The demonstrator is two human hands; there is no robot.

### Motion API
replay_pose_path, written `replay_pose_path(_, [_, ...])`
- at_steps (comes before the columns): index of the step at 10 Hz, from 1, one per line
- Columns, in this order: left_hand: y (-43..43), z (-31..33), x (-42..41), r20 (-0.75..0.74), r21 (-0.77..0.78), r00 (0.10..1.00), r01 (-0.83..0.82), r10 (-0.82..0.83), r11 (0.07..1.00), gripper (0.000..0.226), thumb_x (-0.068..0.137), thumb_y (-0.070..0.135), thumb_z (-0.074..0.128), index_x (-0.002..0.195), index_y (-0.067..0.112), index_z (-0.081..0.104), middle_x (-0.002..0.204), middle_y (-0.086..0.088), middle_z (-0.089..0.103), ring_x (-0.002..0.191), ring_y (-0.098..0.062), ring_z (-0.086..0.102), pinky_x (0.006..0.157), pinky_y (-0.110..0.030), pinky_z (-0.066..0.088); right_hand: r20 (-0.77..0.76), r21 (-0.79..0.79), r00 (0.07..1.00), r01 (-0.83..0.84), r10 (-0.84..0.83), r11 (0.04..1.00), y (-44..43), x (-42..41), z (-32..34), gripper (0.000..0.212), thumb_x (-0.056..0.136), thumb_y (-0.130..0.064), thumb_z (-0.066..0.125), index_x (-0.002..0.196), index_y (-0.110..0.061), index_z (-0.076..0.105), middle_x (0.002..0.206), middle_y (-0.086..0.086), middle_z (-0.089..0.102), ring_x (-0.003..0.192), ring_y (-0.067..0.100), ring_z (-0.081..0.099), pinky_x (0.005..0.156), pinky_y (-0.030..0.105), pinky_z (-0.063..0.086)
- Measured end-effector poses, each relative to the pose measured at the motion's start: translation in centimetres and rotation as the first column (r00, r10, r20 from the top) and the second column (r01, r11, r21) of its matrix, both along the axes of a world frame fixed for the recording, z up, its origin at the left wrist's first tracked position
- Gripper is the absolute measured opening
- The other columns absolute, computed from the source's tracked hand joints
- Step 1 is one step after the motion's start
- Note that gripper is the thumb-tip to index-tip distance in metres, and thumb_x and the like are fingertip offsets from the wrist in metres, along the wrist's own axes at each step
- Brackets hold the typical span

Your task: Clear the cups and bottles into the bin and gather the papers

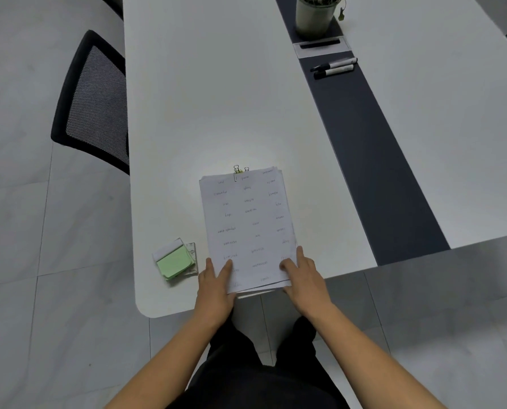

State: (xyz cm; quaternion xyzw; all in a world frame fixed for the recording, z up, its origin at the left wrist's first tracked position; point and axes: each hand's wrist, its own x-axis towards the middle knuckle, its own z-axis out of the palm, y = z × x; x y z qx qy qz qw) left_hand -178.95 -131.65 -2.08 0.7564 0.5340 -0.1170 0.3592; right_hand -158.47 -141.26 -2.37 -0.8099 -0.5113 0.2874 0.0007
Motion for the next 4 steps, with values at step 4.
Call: replay_pose_path(4, [1.0,2.3,-1.2,-0.033,-0.077,0.993,0.107,-0.109,0.991,0.082,0.091,0.052,0.059,0.157,0.029,0.016,0.166,-0.005,0.004,0.151,-0.025,0.011,0.117,-0.039,0.025,-0.153,-0.205,0.981,-0.149,0.119,0.967,1.1,2.6,2.9,0.063,0.081,-0.035,0.074,0.134,-0.025,0.043,0.161,0.013,0.016,0.137,0.029,0.032,0.102,0.038,0.044])
